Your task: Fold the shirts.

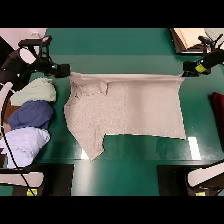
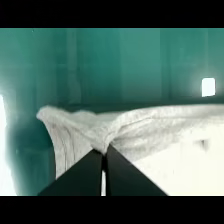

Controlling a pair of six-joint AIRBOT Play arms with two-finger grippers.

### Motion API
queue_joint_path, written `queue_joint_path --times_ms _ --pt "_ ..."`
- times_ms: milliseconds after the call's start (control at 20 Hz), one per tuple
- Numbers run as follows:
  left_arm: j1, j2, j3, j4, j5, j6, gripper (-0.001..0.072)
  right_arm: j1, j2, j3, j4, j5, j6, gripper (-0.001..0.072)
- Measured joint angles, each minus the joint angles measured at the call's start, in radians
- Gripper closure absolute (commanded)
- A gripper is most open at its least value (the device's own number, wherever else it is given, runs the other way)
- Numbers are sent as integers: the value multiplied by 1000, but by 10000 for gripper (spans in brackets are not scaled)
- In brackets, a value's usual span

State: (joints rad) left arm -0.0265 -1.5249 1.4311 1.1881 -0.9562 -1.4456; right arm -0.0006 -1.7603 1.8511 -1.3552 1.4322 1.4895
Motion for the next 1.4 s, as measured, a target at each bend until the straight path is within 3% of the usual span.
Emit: queue_joint_path --times_ms 300,350,400,450,550,800,1000,1200,1400 --pt "1 -5 -98 0 -75 47 685 0 100 -253 -2 -79 -7 696" --pt "1 -6 -117 -3 -71 50 631 0 114 -291 -1 -93 -7 587" --pt "1 -6 -134 -8 -64 52 278 0 127 -327 3 -106 -7 365" --pt "1 -6 -147 -15 -60 52 67 0 136 -349 16 -116 -7 302" --pt "2 -6 -160 -35 -60 44 162 -6 148 -381 65 -127 -7 302" --pt "25 77 -222 -48 -169 17 162 -42 235 -408 164 -83 -30 304" --pt "29 294 -485 -52 -206 -20 163 -58 358 -413 188 -29 -51 304" --pt "30 513 -780 -90 -201 -65 163 -63 458 -414 199 -22 -56 304" --pt "30 617 -961 -195 -141 -59 164 -63 503 -414 203 -19 -59 304"
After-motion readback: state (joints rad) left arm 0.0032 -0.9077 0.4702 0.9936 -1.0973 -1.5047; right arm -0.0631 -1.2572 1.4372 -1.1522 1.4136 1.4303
